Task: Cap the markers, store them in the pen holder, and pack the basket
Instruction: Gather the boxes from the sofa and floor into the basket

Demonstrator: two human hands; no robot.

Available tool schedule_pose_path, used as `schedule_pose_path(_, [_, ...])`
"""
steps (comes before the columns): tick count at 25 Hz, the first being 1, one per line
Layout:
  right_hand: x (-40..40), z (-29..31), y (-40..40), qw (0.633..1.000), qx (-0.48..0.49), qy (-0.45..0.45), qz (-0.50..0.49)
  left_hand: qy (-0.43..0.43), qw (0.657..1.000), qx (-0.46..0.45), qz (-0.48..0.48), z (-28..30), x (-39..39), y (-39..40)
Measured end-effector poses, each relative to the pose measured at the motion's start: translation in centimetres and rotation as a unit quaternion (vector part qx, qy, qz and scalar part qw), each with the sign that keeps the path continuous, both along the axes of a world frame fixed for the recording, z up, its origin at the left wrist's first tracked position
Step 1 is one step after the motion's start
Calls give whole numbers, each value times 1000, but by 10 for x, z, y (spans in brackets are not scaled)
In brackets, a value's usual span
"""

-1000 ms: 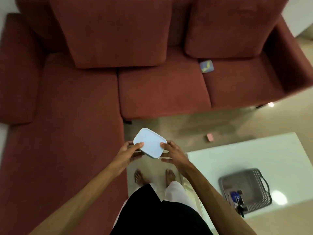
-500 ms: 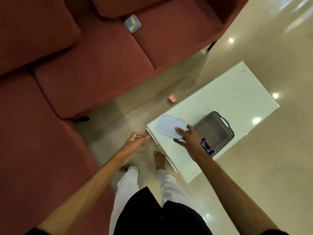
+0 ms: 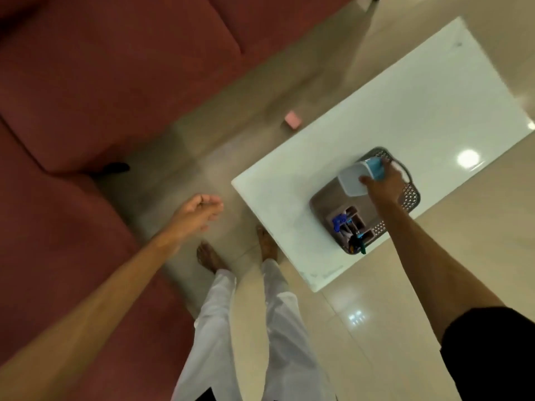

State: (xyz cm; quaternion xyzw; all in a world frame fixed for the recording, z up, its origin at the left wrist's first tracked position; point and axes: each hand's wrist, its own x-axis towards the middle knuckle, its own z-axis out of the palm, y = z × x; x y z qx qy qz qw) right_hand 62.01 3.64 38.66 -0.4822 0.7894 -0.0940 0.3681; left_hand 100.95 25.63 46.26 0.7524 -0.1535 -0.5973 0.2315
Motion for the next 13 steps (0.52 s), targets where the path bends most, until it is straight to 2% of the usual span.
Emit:
schedule_pose_path(3, [1, -49, 1, 997, 2, 51, 63, 0, 1000, 29, -3, -25, 1, 18])
schedule_pose_path(6, [-1, -82, 9, 995, 39, 68, 56, 3, 997, 69, 15, -41, 6, 39])
schedule_pose_path(10, [2, -96, 23, 979, 174, 38, 98, 8, 997, 77, 28, -51, 5, 52])
schedule_pose_path(13, [2, -92, 33, 974, 208, 16, 94, 14, 997, 72, 26, -50, -3, 50])
